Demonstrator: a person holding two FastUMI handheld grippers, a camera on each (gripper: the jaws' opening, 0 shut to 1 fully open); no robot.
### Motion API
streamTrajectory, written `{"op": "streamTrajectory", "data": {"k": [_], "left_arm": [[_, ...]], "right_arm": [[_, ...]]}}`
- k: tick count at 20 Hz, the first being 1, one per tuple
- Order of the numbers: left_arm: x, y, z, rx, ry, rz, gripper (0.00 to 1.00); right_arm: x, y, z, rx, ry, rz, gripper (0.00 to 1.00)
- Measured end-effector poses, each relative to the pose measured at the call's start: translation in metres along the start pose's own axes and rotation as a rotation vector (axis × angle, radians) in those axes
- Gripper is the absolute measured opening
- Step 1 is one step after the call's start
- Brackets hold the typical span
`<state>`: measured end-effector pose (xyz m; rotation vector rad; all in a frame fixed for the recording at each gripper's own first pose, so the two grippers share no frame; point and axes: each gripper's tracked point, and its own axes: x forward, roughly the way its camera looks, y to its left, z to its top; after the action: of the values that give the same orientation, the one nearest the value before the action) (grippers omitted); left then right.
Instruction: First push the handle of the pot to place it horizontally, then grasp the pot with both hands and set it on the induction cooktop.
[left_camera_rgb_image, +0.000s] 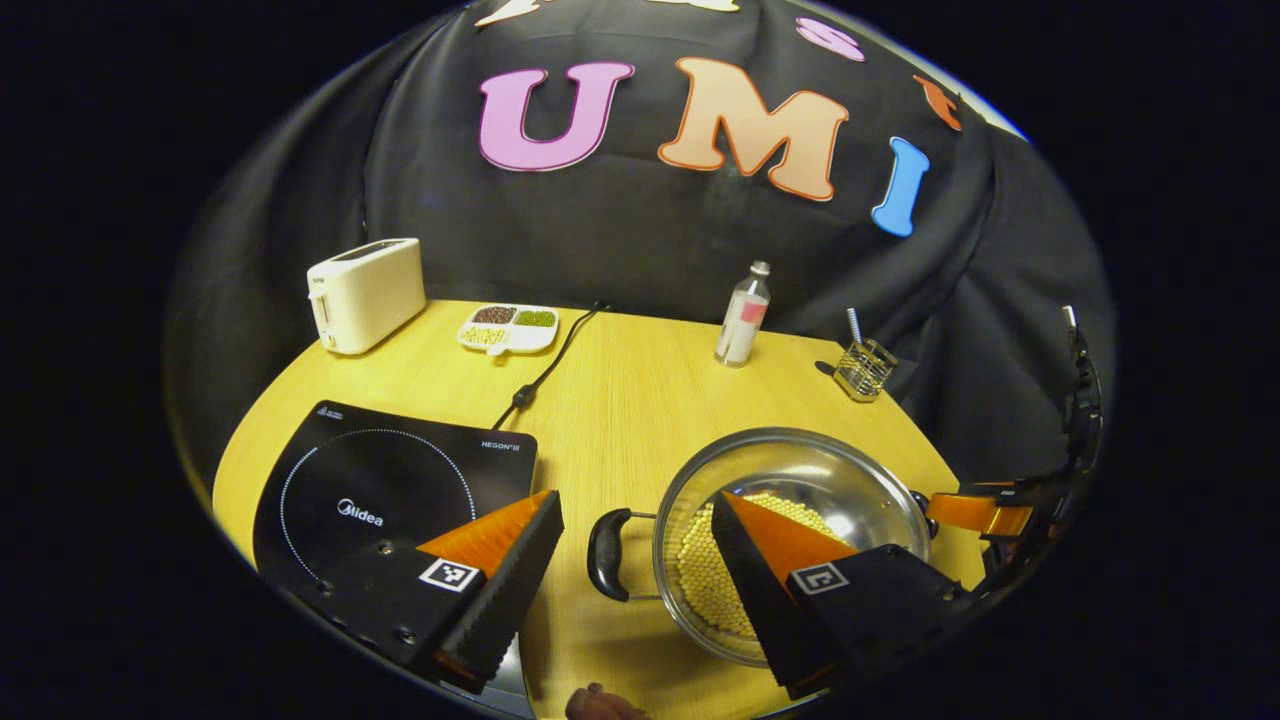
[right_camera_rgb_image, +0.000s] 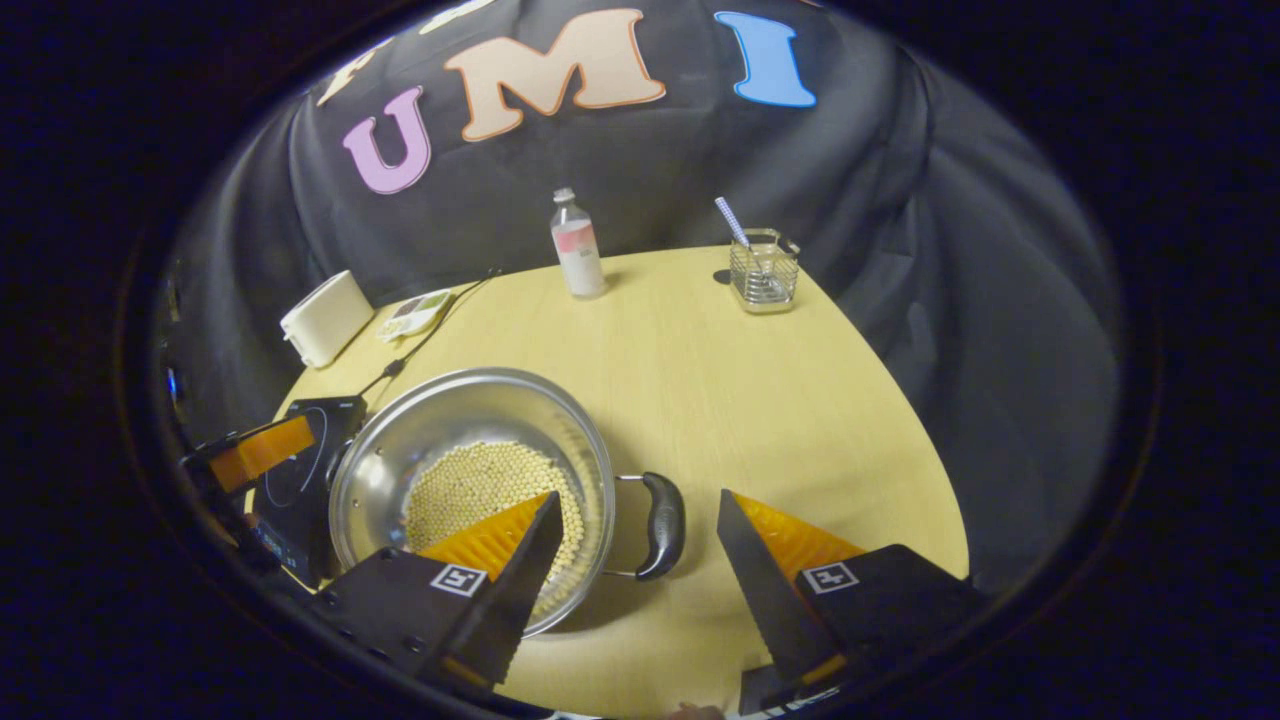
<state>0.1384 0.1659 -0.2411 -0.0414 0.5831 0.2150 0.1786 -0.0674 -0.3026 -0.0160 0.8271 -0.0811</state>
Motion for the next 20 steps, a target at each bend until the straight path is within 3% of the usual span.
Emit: {"op": "streamTrajectory", "data": {"k": [6, 11, 17, 19, 20], "left_arm": [[0.025, 0.001, -0.020, 0.009, 0.065, -0.011, 0.98], [0.042, -0.003, -0.043, 0.019, 0.143, -0.031, 0.98], [0.051, 0.001, -0.062, -0.051, 0.201, -0.034, 0.97], [0.051, 0.003, -0.067, -0.058, 0.223, -0.026, 0.96], [0.051, 0.004, -0.067, -0.055, 0.221, -0.024, 0.96]], "right_arm": [[0.019, 0.001, -0.012, 0.002, 0.053, 0.000, 0.99], [0.033, 0.002, -0.022, 0.007, 0.086, 0.002, 0.96], [0.046, 0.004, -0.030, 0.024, 0.124, 0.010, 0.99], [0.048, 0.008, -0.032, 0.033, 0.141, 0.027, 0.98], [0.049, 0.008, -0.033, 0.031, 0.143, 0.027, 0.92]]}}
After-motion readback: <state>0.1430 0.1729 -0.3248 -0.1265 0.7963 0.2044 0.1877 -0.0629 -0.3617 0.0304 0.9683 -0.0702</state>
